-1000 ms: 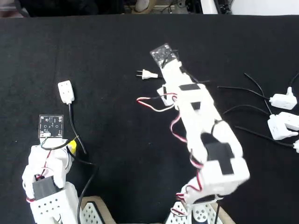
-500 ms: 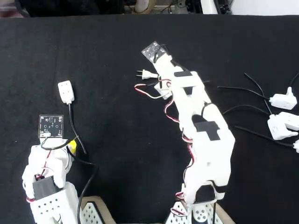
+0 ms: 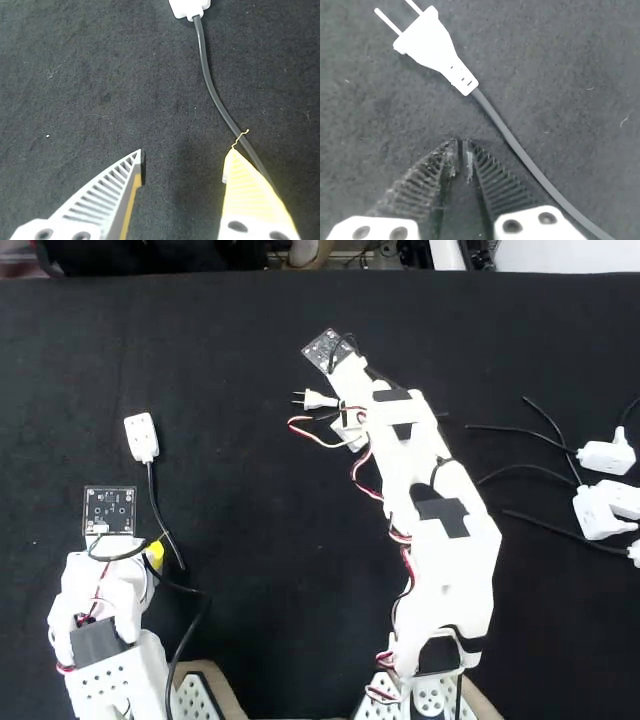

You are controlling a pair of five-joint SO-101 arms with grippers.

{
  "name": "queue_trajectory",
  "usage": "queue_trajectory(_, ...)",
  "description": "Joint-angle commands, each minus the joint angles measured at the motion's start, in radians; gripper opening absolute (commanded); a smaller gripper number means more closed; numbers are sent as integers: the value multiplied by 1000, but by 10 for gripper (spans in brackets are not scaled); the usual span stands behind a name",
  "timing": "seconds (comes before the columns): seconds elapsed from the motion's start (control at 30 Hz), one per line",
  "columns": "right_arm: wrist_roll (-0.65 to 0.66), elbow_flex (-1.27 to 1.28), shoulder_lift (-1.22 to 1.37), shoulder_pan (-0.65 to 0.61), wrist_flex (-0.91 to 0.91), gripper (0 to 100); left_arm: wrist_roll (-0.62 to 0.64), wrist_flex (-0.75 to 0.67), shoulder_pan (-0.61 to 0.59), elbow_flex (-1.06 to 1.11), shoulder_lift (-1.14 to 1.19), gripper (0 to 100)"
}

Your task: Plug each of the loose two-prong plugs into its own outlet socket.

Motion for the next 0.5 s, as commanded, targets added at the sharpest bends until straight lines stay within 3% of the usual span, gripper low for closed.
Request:
queue_trajectory(0.0, 2, -18, -5, 15, 23, 12, -6, -8, -1, -5, -9, 260)
queue_trajectory(0.33, 17, -136, -81, 58, 348, 12, -6, -8, -1, -5, -9, 260)
queue_trajectory(0.47, 117, -134, -110, 97, 456, 12, -6, -8, -1, -5, -9, 260)
